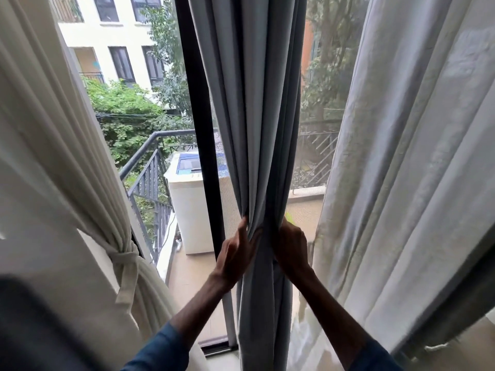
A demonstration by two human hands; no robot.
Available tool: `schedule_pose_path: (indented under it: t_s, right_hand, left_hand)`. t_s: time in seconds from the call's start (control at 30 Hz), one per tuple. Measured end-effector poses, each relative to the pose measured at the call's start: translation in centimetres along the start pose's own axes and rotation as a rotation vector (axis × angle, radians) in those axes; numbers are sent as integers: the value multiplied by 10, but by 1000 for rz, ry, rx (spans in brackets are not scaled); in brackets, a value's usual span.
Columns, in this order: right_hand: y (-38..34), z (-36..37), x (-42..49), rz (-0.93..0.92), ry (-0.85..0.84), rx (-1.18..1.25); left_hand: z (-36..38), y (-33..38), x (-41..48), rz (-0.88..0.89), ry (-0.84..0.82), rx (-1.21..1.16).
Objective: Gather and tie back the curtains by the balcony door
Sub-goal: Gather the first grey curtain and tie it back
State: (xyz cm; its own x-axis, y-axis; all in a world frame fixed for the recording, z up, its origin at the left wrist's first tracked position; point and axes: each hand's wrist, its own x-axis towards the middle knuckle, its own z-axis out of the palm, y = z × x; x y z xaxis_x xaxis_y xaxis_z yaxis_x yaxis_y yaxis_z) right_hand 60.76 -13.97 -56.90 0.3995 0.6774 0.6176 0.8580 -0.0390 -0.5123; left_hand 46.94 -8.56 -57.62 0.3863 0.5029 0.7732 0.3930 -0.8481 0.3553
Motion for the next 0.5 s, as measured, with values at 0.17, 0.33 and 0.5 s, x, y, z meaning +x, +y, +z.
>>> schedule_pose_path:
  t_s: [0.17, 0.33, 0.5]
  right_hand:
    - [2, 10, -2, 17, -10, 54]
    - [-4, 16, -5, 21, 31, -57]
    - [-10, 36, -16, -44, -43, -59]
  left_hand:
    - [2, 7, 1, -444, 347, -352]
    - [10, 4, 17, -605, 82, -119]
    - [20, 18, 38, -525, -246, 44]
